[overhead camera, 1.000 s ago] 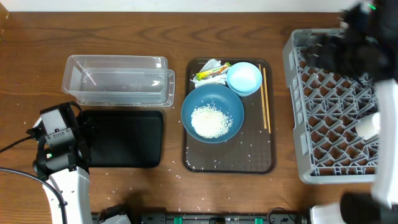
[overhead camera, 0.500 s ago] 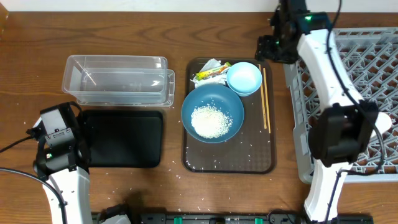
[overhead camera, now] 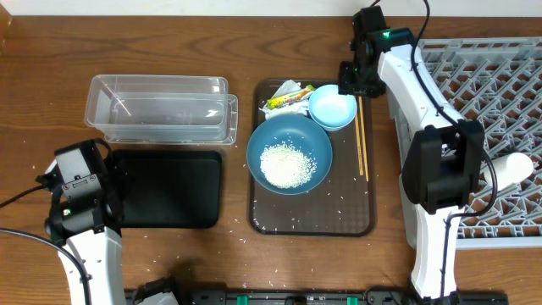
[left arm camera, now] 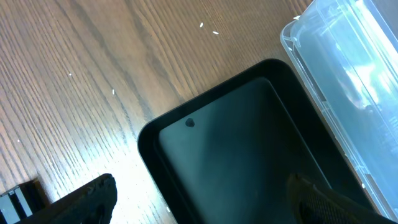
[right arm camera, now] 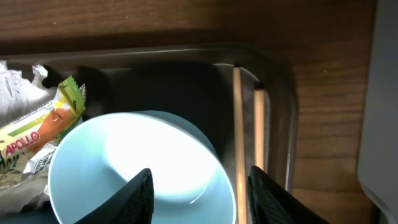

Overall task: Sort waste into correct bins and load items into the dishwasher rack
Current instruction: 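Move the right gripper back to the light-blue bowl on the tray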

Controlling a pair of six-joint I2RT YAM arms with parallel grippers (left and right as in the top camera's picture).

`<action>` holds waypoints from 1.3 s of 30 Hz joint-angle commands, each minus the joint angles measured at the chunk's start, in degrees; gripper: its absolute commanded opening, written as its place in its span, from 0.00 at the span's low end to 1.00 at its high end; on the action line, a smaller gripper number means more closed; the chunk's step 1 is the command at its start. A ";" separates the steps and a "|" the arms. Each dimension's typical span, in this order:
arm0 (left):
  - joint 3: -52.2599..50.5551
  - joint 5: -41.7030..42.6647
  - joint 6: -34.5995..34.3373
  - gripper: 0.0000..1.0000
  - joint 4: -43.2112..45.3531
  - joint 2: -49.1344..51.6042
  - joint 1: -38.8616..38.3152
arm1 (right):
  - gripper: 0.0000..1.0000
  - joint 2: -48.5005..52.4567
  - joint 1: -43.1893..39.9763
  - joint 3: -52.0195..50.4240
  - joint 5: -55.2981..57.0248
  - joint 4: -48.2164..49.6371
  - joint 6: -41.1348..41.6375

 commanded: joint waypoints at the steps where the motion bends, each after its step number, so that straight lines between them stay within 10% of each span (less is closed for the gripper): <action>1: 0.92 -0.52 -0.50 0.89 -0.17 -0.28 0.35 | 0.46 0.15 1.90 0.66 -1.07 1.07 -3.80; 39: 0.92 -0.52 -0.50 0.89 -0.17 -0.28 0.35 | 0.36 0.52 14.29 -4.61 10.71 5.38 3.06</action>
